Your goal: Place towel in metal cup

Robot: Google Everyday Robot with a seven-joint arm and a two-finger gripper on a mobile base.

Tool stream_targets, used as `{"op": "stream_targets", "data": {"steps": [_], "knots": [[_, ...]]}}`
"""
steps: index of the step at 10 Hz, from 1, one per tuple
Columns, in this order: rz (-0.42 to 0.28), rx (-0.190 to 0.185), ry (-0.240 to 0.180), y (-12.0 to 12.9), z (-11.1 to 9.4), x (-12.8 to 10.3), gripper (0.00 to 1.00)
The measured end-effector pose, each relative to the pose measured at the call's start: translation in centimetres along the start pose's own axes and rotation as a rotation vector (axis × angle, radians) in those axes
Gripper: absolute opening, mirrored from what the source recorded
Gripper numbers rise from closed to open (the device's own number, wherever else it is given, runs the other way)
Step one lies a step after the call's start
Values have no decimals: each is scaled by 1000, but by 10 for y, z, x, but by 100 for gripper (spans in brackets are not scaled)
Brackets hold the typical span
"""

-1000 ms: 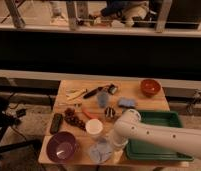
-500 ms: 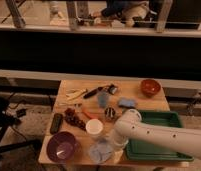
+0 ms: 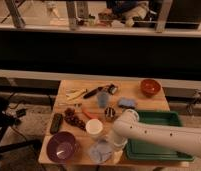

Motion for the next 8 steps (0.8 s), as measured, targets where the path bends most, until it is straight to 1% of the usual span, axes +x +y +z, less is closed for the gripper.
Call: {"op": "stream_targets", "data": {"steps": [4,5,7,8], "knots": [[3,-2,4,1,-3,0,22],[1,-6,6,3,-5,1,17],[-1,0,6,2,-6,2,16],[-1,1,-3,1,-7,1,16]]}}
